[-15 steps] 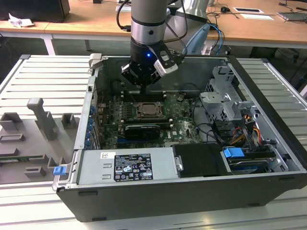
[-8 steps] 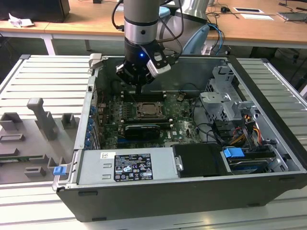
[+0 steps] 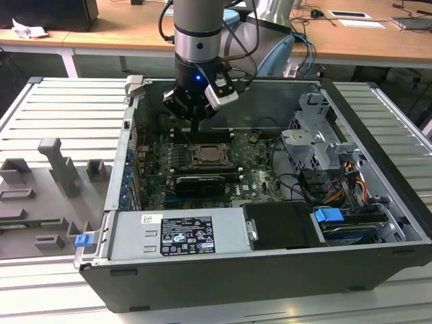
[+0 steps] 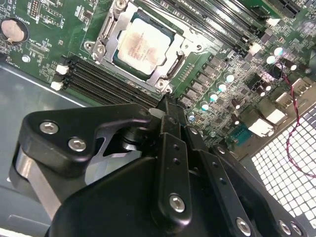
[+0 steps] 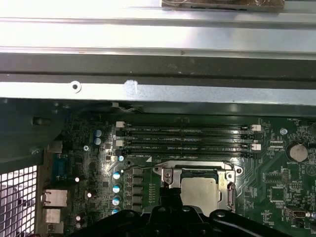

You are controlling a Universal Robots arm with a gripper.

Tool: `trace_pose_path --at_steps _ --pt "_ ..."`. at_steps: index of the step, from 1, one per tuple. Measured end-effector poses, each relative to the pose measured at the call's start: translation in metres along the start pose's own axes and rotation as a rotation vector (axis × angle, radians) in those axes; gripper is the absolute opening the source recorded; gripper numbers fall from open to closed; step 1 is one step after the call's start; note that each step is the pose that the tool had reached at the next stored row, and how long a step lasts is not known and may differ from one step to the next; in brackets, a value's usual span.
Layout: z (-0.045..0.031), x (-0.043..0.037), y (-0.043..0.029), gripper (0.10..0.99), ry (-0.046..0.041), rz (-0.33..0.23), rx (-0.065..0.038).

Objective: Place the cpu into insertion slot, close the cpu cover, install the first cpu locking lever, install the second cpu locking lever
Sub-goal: 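Install the first cpu locking lever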

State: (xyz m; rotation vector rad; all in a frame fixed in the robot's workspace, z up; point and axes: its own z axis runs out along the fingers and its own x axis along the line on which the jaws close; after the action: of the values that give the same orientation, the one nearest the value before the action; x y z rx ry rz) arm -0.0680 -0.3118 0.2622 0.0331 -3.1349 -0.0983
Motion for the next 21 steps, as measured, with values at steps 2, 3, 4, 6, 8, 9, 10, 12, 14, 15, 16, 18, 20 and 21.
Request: trace_pose_path --at_steps 2,3,4,6,8,9,10,12,14,15,16,18,20,21 --pt "0.0001 0.0014 0.0001 0.106 -0.0002 0.000 0.000" --pt "0.0001 0.0030 0.0002 0.106 -0.0003 0.000 0.000" --pt "0.0002 0.0047 0.0002 0.106 -0.0003 0.000 0.000" --pt "0.0002 0.0080 0.0002 0.106 -0.0003 0.000 0.000" --pt "0.0002 0.0115 0.0003 0.106 -0.0002 0.000 0.000" --pt "0.0003 0.0149 0.0004 0.106 -0.0003 0.000 0.000" --pt "0.0003 0.0175 0.0005 0.106 -0.0002 0.000 0.000" --pt "0.0003 0.0253 0.0006 0.106 -0.0003 0.000 0.000" --pt "0.0004 0.0360 0.0008 0.106 -0.0005 0.000 0.000" --pt "0.0005 0.0410 0.0010 0.106 -0.0009 0.000 0.000" --pt "0.0006 0.0430 0.0010 0.106 -0.0009 0.000 0.000" --pt "0.0012 0.0452 0.0018 0.106 -0.0011 0.000 0.000" --pt "0.0021 0.0463 0.0043 0.106 -0.0009 0.000 0.000" --pt "0.0024 0.0470 0.0050 0.106 -0.0010 0.000 0.000"
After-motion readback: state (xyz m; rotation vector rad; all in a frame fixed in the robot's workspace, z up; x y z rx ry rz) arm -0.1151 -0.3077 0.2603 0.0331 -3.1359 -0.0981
